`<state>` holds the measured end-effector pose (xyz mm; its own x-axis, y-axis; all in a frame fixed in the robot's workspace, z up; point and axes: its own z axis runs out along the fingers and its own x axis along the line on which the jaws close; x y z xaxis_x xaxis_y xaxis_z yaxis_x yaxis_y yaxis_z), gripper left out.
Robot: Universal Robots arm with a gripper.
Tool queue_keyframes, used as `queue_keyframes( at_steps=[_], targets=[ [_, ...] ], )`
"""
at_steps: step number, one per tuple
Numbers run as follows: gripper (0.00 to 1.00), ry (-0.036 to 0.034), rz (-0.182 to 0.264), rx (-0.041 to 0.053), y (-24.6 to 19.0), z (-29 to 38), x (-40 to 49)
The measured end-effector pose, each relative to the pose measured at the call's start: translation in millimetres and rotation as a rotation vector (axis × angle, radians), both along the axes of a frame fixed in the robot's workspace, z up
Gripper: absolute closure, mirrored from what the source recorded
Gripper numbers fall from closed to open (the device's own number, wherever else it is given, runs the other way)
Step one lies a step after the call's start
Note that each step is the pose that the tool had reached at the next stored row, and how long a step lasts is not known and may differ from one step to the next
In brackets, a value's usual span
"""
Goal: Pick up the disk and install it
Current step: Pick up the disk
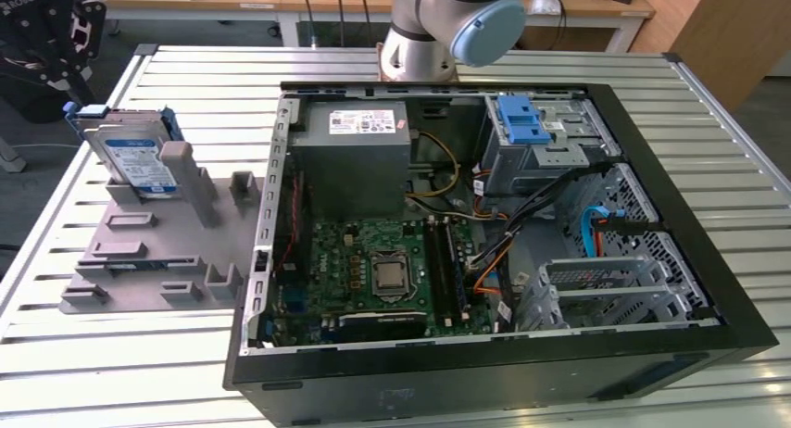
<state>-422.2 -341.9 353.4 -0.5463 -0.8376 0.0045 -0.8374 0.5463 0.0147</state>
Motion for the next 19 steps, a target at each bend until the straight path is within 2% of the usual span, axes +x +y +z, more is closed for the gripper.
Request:
queue_keyframes(
  at_steps=[19],
  targets=[
    [0.89,0.0000,0.025,0.0000,0.0,0.0,0.0]
  ],
)
